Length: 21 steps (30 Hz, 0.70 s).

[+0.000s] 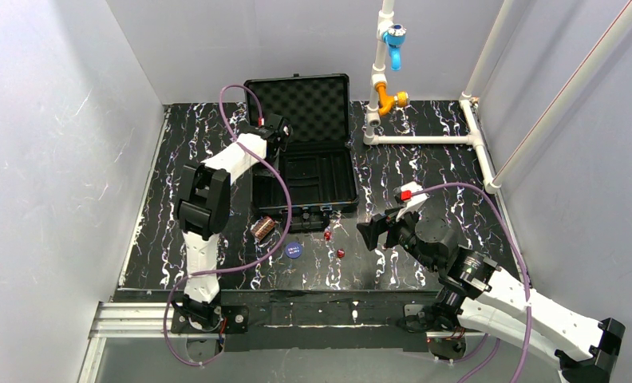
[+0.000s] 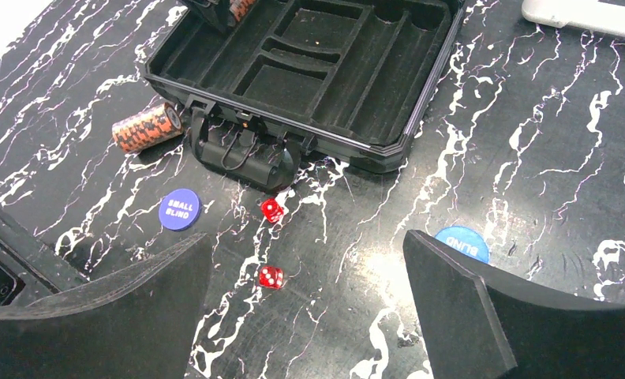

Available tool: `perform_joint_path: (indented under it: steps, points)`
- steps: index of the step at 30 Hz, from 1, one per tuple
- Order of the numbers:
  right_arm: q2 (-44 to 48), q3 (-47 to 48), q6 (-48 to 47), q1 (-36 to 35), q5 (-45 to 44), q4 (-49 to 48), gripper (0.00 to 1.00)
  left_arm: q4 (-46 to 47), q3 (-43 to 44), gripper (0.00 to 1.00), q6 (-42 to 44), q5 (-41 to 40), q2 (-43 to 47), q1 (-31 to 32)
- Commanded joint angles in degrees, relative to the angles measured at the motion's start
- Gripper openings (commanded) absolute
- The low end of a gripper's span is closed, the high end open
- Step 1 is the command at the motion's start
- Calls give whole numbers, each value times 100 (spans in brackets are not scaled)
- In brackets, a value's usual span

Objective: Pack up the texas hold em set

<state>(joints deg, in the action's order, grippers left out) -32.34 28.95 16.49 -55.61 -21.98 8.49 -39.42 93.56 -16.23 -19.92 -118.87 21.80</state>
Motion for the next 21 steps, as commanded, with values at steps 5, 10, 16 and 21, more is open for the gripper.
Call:
perform_joint_path:
  steps: [5, 10, 16, 21]
  points:
    - [-86, 143, -92, -8, 0, -232, 100, 522, 112, 32, -135, -111, 150, -44]
    - [-194, 195, -93, -7, 39, -277, 100, 359, -178, 49, -140, 68, 596, -44]
    - [-397, 304, -1, -6, 124, -313, 100, 349, -511, 61, -229, 345, 1274, -44]
    - [-586, 394, 143, -10, 181, -259, 100, 139, -676, 66, -211, 532, 1805, -41]
